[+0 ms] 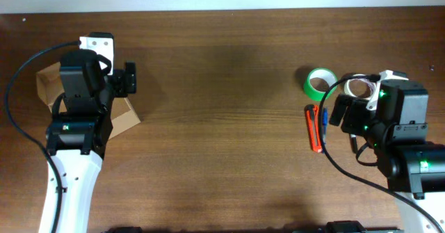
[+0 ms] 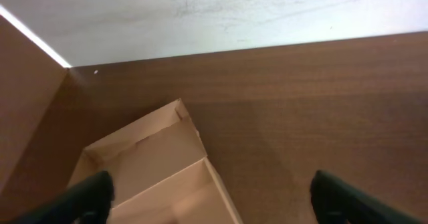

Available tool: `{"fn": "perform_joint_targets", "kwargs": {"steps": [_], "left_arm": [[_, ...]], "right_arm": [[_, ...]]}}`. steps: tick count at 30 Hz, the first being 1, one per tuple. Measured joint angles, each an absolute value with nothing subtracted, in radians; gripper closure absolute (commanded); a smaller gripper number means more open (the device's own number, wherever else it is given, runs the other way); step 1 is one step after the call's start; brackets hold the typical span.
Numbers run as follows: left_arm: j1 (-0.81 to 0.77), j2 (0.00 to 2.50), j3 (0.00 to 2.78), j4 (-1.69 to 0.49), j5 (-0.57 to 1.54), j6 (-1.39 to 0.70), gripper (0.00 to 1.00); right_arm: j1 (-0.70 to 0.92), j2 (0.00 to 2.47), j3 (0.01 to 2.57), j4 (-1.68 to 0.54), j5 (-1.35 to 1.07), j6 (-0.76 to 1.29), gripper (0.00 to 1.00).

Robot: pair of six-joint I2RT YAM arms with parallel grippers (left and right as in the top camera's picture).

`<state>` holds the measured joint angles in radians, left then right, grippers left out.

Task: Pack container
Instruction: 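Raise both arms, left toward the cardboard box, right toward the tapes, then push the cardboard box with the left gripper toward the table center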

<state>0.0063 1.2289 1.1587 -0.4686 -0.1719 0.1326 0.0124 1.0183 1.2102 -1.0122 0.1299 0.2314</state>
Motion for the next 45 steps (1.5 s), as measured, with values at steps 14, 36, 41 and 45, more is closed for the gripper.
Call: {"fn": "perform_joint_targets", "kwargs": {"steps": [14, 36, 41, 45], "left_arm": [[0.049, 1.568, 1.357, -0.906, -0.142, -0.043, 0.28], [0.056, 1.897, 1.549, -1.091, -0.074, -0.341, 0.64], [0.056, 1.95, 1.549, -1.059, -0.068, -0.403, 0.64], [0.062, 1.977, 1.549, -1.023, -0.046, -0.448, 0.98]], "right_arm": [[-0.13, 1.207, 1.251, -1.114, 0.177, 0.334, 0.01], [-0.519, 1.484, 1.352, -1.091, 0.068, 0.31, 0.01], [-0.519, 1.484, 1.352, -1.091, 0.062, 0.311, 0.01], [-0.519, 1.484, 1.352, -1.091, 0.061, 0.311, 0.01]]}}
